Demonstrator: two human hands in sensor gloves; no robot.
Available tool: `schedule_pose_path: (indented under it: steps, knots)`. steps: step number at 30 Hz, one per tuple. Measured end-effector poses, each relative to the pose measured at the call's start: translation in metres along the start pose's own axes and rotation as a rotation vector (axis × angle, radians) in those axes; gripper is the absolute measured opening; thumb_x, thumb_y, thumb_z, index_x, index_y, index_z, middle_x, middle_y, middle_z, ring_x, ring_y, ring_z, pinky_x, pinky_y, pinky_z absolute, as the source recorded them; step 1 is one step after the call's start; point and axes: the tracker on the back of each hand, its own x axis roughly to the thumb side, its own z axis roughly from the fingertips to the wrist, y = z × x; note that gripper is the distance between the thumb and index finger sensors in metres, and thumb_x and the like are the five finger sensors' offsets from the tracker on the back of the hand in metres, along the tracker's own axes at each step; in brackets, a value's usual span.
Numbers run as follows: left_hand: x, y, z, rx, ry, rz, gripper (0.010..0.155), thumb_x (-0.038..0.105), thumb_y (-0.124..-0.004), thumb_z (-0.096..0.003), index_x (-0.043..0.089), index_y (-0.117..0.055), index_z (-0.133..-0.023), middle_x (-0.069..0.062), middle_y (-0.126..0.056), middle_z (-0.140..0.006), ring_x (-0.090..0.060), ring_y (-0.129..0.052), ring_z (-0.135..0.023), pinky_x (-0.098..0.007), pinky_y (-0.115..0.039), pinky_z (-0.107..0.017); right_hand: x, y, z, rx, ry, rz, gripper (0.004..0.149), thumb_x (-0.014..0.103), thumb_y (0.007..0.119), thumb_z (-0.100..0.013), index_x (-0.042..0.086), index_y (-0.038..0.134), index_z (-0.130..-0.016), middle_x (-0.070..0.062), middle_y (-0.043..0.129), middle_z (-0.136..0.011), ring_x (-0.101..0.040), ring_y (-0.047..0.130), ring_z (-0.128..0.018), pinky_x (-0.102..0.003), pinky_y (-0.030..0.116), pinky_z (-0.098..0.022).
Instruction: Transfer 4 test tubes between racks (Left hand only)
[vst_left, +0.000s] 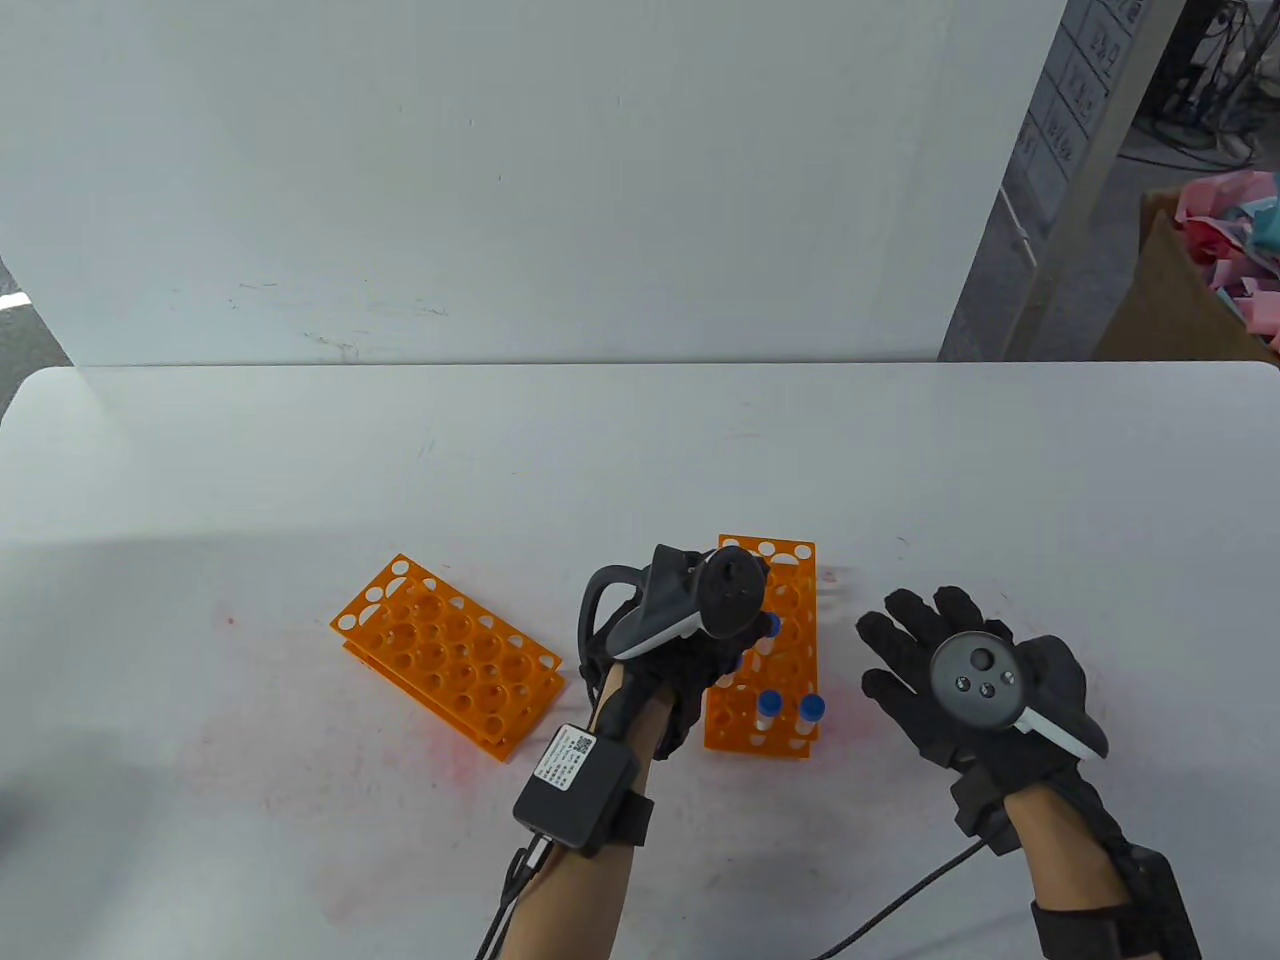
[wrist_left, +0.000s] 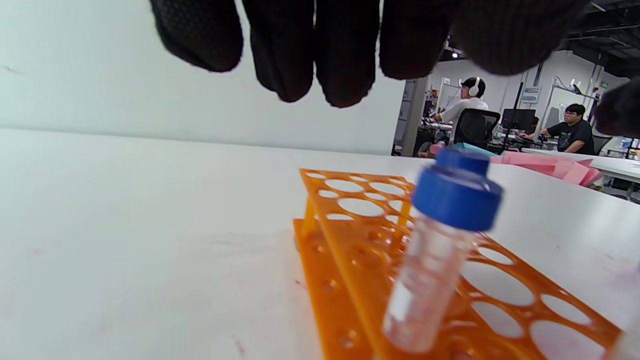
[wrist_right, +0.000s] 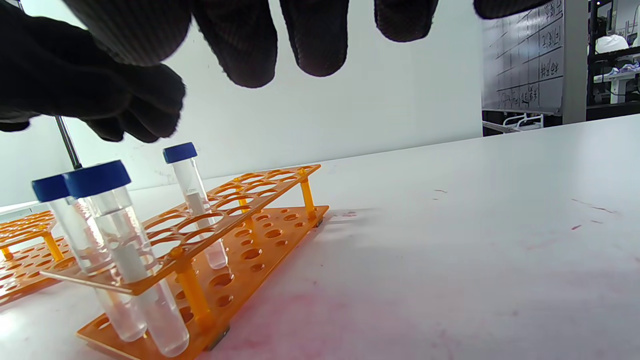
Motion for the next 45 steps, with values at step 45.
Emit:
schedule_pose_path:
  steps: [45]
  knots:
    - [-0.189, -0.009, 0.162, 0.170, 0.332, -0.186, 0.077, 0.066, -0.062, -0.0473, 0.038, -0.034, -0.113, -0.006, -0.034, -0.126, -0.044, -0.030, -0.115, -0.071, -0.048, -0.075, -0.002, 0.009, 0.001, 0.067, 0.120, 0.191, 0.068, 0.063, 0.042, -0.053, 0.035, 0.022, -0.112, -0.006, 0.006, -0.121, -0.050, -0.004, -0.099, -0.080, 0.011, -0.060]
